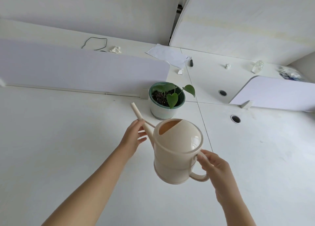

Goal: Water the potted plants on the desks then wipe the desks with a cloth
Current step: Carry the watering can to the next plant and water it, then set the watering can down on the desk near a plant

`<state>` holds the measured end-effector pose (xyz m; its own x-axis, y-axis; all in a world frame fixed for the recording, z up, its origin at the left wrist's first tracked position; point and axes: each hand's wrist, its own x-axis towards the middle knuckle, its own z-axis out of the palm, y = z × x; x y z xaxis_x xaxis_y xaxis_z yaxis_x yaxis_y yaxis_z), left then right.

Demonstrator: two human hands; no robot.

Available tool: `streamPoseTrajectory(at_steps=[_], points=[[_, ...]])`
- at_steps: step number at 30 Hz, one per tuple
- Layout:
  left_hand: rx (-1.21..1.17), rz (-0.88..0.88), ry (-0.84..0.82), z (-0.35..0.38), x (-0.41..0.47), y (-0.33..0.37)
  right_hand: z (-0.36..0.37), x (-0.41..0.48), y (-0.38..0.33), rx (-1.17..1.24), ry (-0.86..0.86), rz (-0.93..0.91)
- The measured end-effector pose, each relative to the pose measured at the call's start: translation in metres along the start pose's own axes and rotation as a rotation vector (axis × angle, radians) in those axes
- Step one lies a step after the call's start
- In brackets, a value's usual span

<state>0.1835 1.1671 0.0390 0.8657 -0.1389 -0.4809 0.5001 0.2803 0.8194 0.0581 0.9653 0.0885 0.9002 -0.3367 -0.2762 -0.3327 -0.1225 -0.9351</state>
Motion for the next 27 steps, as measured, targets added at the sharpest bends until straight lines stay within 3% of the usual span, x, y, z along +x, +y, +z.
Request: streamPoseTrajectory(at_steps=[11,15,27], points=[[0.089,0.165,0.305,-0.102,-0.082,-0.021,0.05,-0.013,0.043,-0.221,-0.373,0.044],[-0.011,0.165,0.395,-0.12,-0.112,-0.029,0.064,-0.02,0.046,-0.255,-0.485,0.012],[-0.134,0.124,0.544,-0.137,-0.147,-0.056,0.081,-0.027,0.077,-0.21,-0.596,0.049]])
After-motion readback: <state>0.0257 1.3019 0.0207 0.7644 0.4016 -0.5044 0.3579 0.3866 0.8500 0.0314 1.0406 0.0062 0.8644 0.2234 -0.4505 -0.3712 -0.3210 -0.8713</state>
